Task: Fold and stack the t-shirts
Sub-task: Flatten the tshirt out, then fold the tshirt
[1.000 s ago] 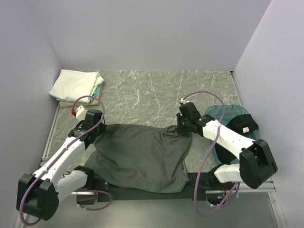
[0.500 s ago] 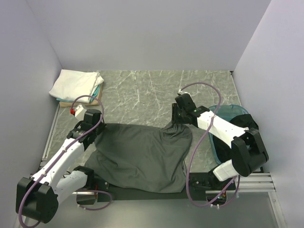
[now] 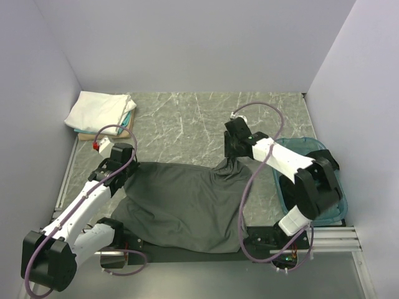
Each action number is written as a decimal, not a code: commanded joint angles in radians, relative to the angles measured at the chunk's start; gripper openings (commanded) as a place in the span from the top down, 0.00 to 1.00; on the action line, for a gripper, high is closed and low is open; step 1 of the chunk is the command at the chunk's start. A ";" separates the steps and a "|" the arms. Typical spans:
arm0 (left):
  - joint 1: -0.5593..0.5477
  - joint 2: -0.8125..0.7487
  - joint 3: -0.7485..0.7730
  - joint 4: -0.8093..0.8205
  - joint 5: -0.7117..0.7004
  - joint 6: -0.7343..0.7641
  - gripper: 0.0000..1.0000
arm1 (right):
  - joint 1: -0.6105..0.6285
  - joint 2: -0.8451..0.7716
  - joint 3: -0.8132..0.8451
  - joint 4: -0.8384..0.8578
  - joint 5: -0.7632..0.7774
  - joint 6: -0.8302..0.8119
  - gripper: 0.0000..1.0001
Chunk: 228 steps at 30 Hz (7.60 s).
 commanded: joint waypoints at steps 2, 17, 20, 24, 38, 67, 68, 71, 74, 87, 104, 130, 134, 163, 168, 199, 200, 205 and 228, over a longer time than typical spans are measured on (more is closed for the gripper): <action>0.003 0.008 0.006 0.029 -0.016 0.015 0.99 | -0.012 0.108 0.101 -0.017 0.061 -0.023 0.50; 0.002 0.001 0.008 0.018 -0.036 0.015 0.99 | -0.026 0.275 0.190 -0.117 0.244 0.008 0.55; 0.003 0.005 0.010 0.015 -0.041 0.012 0.99 | -0.029 0.273 0.189 -0.129 0.259 0.008 0.55; 0.003 0.011 0.011 0.011 -0.043 0.011 0.99 | -0.041 0.272 0.181 -0.124 0.253 0.005 0.56; 0.003 -0.009 0.011 -0.009 -0.065 0.006 0.99 | -0.061 0.295 0.175 -0.049 0.106 -0.001 0.67; 0.003 -0.355 0.665 -0.144 -0.118 0.046 0.99 | -0.101 -0.677 0.449 -0.278 0.127 -0.072 1.00; 0.003 -0.360 0.703 -0.146 -0.104 0.055 0.99 | -0.101 -0.696 0.522 -0.290 0.086 -0.084 1.00; 0.003 -0.372 0.831 -0.135 -0.063 0.103 0.99 | -0.103 -0.743 0.665 -0.330 -0.029 -0.113 1.00; 0.003 -0.374 0.948 -0.156 -0.023 0.123 0.99 | -0.103 -0.754 0.814 -0.367 -0.097 -0.132 1.00; 0.022 -0.346 1.048 -0.115 0.042 0.150 0.99 | -0.101 -0.721 0.993 -0.376 -0.040 -0.179 1.00; 0.091 0.529 0.674 -0.029 -0.211 0.121 0.70 | -0.299 0.070 0.449 0.075 0.018 -0.179 0.92; 0.034 0.396 0.326 0.092 0.217 0.188 0.00 | -0.198 -0.109 -0.021 0.044 -0.161 0.006 0.10; 0.034 0.433 0.286 0.127 0.260 0.211 0.00 | -0.196 -0.063 -0.044 0.060 -0.174 0.005 0.10; 0.104 1.087 0.779 0.006 0.278 0.282 0.01 | -0.260 0.620 0.662 -0.212 -0.092 -0.086 0.23; 0.112 1.137 0.882 -0.035 0.272 0.293 0.01 | -0.285 0.775 0.947 -0.346 -0.108 -0.135 0.23; 0.056 0.489 0.468 -0.156 0.153 0.127 0.01 | -0.161 -0.022 0.323 -0.063 -0.060 -0.120 0.19; 0.049 0.444 0.420 -0.172 0.131 0.098 0.01 | -0.144 -0.065 0.211 -0.037 -0.049 -0.097 0.19; 0.040 0.174 0.116 -0.253 0.092 -0.055 0.01 | -0.060 -0.323 -0.108 0.032 -0.060 0.037 0.19; 0.143 0.160 -0.127 -0.085 0.102 -0.149 0.68 | 0.131 -0.585 -0.434 -0.022 -0.051 0.149 0.20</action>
